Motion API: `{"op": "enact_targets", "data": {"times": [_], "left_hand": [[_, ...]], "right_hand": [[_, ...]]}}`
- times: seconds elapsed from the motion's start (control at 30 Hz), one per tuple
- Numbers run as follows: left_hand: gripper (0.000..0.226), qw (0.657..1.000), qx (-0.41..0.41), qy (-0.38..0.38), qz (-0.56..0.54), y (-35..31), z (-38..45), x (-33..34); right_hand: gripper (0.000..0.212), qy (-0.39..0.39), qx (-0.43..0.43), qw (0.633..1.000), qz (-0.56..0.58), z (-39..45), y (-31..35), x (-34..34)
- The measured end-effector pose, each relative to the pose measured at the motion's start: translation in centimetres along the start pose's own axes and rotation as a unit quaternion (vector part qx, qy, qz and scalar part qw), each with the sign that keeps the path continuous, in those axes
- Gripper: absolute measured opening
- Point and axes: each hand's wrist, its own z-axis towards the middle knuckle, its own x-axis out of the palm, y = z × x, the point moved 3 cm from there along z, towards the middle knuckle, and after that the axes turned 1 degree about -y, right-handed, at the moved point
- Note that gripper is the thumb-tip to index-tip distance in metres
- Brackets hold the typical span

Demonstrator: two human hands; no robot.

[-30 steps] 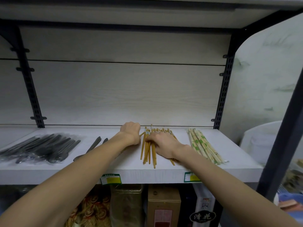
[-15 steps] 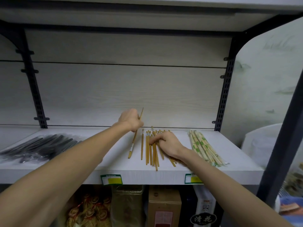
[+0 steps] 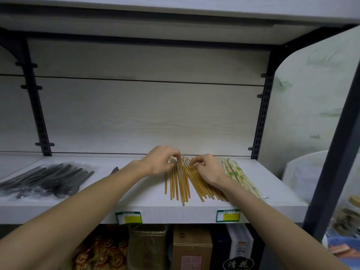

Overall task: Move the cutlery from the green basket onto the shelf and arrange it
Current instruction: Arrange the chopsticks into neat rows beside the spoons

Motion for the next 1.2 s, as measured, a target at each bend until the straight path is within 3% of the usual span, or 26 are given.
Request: {"op": "enact_targets", "data": {"times": [0.23,0.37,0.47,0.53,0.7,0.87,1.03,1.2], "left_hand": [[0.029,0.986,-0.084,0.048,-0.132,1.0,-1.8,2.0],[0.022,0.985,-0.144,0.032,-0.091,1.7,-1.7,2.7],[0.080,0.966,-0.201,0.150,-0.060,1.9,-2.0,5.1],[0.092,0.955,-0.215,0.204,-0.028,2.0,-1.9,6.7],[0.084,0.952,-0.198,0.232,-0.001,1.5,-1.7,6.5],[0.083,0.956,-0.178,0.233,-0.003,0.2,-2.1,6.6],[0.060,0.978,-0.161,0.136,-0.006,-1.0,-1.8,5.3],[0.069,0.958,-0.177,0.224,-0.012,-0.3,-0.6,6.9]], "right_hand": [[0.033,0.027,0.059,0.998,-0.023,0.5,-1.0,0.1],[0.058,0.090,0.073,0.988,-0.102,0.3,-0.9,1.5],[0.076,0.151,0.090,0.970,-0.166,-0.2,-0.6,3.0],[0.079,0.153,0.101,0.966,-0.181,-0.4,-0.4,3.6],[0.081,0.118,0.139,0.974,-0.136,0.1,-0.5,3.3],[0.075,0.138,0.136,0.965,-0.179,-0.5,-0.3,3.8],[0.063,0.128,0.125,0.968,-0.177,-0.4,-0.1,3.4],[0.064,0.146,0.070,0.968,-0.191,0.2,-0.3,3.4]]}}
